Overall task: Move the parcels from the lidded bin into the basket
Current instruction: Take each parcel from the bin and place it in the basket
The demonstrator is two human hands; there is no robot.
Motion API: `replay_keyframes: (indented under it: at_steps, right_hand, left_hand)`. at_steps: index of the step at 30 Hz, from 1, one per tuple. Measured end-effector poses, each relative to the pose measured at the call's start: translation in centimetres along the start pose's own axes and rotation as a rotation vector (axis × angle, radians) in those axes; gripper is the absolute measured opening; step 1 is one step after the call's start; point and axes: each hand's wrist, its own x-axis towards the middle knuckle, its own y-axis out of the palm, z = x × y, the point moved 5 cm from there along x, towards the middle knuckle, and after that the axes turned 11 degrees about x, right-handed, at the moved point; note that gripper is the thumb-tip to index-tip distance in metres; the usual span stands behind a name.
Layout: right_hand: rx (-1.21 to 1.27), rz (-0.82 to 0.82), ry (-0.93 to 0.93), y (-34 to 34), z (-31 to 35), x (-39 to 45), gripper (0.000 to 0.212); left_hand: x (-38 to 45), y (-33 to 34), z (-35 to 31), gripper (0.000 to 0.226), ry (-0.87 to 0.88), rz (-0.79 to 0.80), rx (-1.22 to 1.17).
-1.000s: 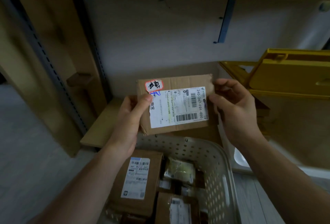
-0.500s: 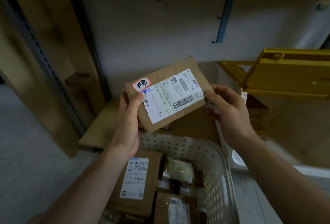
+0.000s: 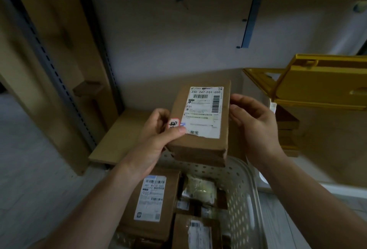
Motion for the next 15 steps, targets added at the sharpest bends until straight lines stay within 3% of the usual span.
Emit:
replay_keyframes:
  at_steps: [2, 9, 15]
  right_hand:
    - [-0.006, 0.018, 0.011, 0.4, 0.2, -0.2, 0.023]
    - [0.047, 0.149, 0.001, 1.7, 0.5, -0.8, 0.029]
    - [0.056, 0.169, -0.001, 1.4, 0.4, -0.8, 0.026]
  left_hand:
    - [0.0, 0.2, 0.0, 0.054, 0.016, -0.001, -0.013]
    - [0.0, -0.7, -0.8, 0.036, 0.035, -0.189, -0.026]
    - [0.0, -0.9, -1.1, 0.035, 0.057, -0.216, 0.031]
